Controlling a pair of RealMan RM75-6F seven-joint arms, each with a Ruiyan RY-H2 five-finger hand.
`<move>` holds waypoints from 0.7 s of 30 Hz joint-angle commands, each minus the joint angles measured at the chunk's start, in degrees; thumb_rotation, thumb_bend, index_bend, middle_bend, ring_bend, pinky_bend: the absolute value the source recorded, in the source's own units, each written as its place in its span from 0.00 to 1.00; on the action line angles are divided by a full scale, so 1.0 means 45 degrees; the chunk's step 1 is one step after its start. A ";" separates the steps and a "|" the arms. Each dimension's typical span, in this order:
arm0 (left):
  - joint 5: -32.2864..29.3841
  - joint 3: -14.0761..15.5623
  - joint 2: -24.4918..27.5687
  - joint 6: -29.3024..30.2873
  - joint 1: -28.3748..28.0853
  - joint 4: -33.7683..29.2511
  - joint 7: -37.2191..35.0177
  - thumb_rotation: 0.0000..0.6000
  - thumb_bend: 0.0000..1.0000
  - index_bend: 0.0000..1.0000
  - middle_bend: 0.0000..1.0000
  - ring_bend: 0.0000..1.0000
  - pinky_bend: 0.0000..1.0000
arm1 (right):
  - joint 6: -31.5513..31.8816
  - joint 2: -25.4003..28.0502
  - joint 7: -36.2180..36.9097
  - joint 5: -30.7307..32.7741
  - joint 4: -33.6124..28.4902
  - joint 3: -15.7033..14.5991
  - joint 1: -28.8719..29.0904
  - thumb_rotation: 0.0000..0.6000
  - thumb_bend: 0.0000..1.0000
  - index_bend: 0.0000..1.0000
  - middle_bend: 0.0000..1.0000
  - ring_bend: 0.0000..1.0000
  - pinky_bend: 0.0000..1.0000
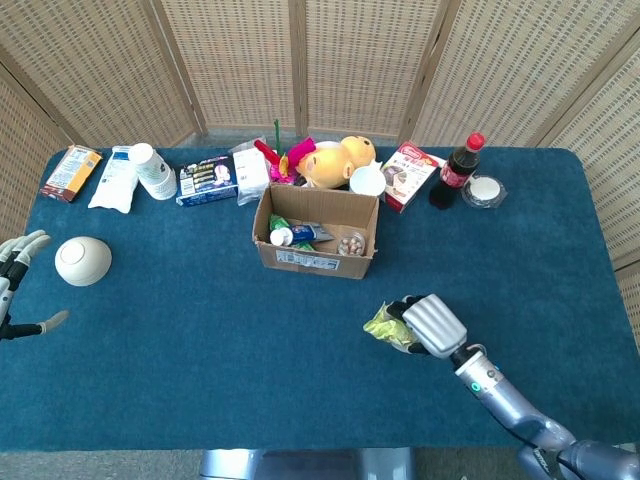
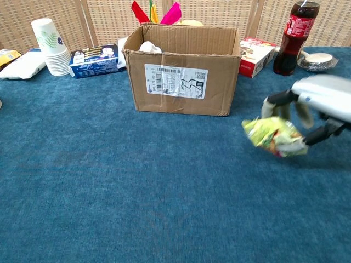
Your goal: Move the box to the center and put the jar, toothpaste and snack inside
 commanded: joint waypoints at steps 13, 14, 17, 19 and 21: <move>0.0079 -0.0003 -0.0018 -0.0161 -0.0117 0.0019 -0.0119 1.00 0.24 0.00 0.00 0.00 0.08 | 0.1250 0.3959 -0.0616 0.1647 -0.4790 0.3286 0.0813 1.00 0.49 0.47 0.54 0.51 0.66; 0.0097 0.0000 -0.0026 -0.0169 -0.0129 0.0020 -0.0103 1.00 0.24 0.00 0.00 0.00 0.08 | 0.0983 0.4001 -0.0856 0.2013 -0.5030 0.3604 0.1044 1.00 0.49 0.47 0.54 0.51 0.66; 0.0090 0.0004 -0.0042 -0.0176 -0.0131 0.0011 -0.0109 1.00 0.24 0.00 0.00 0.00 0.08 | -0.0014 0.3543 -0.1918 0.3923 -0.5521 0.4915 0.2094 1.00 0.49 0.47 0.54 0.51 0.66; 0.0091 0.0006 -0.0023 -0.0149 -0.0113 0.0021 -0.0157 1.00 0.24 0.00 0.00 0.00 0.08 | -0.0352 0.3250 -0.2675 0.4716 -0.5530 0.5253 0.2485 1.00 0.49 0.47 0.54 0.51 0.66; 0.0077 0.0007 0.0007 -0.0078 -0.0062 0.0079 -0.0282 1.00 0.24 0.00 0.00 0.00 0.08 | -0.0540 0.2653 -0.4123 0.5436 -0.5269 0.5485 0.3051 1.00 0.49 0.47 0.54 0.51 0.66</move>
